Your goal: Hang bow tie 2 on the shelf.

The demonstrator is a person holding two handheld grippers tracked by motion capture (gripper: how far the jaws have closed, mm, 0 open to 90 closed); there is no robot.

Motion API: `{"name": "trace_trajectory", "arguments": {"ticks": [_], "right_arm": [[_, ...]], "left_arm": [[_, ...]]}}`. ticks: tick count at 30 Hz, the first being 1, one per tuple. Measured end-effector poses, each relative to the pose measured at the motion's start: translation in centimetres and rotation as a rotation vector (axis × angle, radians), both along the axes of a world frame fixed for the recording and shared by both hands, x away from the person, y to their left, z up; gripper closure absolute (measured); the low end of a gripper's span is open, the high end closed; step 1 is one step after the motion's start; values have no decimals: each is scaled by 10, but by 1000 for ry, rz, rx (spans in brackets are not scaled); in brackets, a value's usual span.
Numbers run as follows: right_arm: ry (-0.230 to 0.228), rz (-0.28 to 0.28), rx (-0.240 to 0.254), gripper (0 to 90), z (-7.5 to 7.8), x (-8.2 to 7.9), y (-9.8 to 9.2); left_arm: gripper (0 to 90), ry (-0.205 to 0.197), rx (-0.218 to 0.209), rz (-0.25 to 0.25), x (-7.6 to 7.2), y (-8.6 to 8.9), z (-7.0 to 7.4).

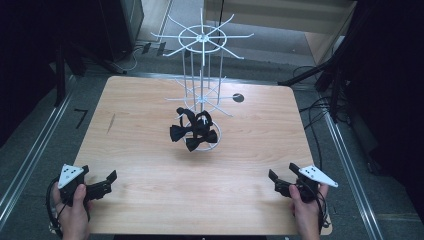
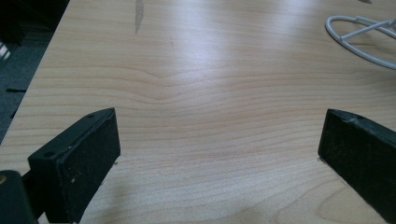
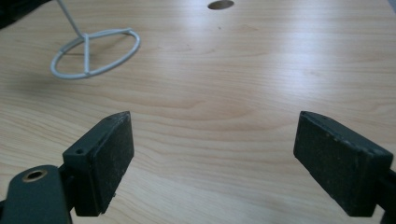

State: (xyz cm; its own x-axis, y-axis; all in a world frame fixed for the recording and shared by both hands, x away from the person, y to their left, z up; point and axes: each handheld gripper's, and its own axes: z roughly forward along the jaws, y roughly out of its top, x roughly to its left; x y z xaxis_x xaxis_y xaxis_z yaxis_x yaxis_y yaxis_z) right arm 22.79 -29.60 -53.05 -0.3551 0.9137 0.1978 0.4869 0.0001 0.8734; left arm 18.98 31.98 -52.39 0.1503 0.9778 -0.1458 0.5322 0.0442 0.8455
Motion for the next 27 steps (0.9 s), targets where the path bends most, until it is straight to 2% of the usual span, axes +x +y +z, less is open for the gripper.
{"name": "trace_trajectory", "arguments": {"ticks": [5,15,27], "right_arm": [[10,-34,13,128,-7,-5,-18],[32,-99,4,127,-14,-17,-50],[50,-157,-25,125,-21,-30,-72]], "left_arm": [[0,1,4,0,0,0,0],[0,0,2,-1,0,0,0],[0,1,2,-1,0,0,0]]}}
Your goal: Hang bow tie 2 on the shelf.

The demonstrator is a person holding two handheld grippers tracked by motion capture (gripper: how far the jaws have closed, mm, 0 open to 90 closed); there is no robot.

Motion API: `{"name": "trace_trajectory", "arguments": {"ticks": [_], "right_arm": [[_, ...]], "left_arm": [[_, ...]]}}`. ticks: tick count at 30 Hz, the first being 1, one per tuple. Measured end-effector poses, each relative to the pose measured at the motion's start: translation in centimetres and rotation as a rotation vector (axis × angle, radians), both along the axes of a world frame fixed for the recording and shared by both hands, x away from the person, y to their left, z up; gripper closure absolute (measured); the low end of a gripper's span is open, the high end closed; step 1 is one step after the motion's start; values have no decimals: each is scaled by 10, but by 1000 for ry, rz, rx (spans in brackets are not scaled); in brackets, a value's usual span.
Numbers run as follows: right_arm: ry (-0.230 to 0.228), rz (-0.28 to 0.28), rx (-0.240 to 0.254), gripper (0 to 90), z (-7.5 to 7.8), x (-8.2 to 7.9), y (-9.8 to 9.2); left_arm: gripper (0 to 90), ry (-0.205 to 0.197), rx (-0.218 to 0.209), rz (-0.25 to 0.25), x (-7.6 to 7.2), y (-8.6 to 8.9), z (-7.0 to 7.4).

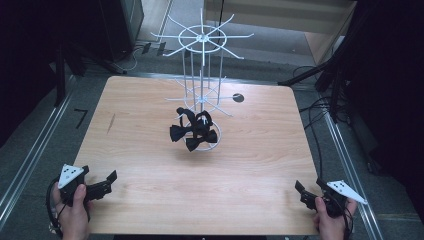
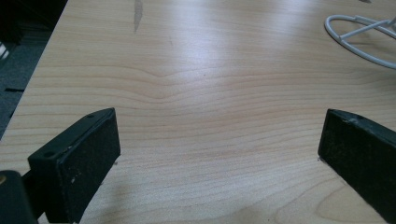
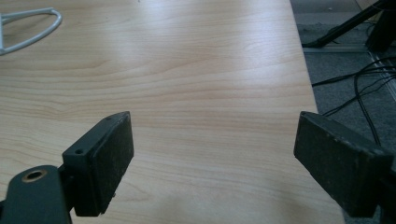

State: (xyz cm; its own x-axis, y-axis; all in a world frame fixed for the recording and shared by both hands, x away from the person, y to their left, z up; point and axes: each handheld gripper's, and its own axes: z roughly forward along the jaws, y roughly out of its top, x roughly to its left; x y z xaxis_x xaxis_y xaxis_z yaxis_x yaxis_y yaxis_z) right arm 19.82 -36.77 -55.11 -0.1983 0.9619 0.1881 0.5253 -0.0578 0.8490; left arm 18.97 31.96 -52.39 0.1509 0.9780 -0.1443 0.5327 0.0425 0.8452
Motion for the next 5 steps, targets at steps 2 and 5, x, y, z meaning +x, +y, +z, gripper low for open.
{"name": "trace_trajectory", "arguments": {"ticks": [2,5], "right_arm": [[-1,-9,4,126,0,0,-1],[-4,-11,-10,126,0,0,0]], "left_arm": [[0,1,-1,1,0,0,0],[0,2,1,1,1,0,0]]}}
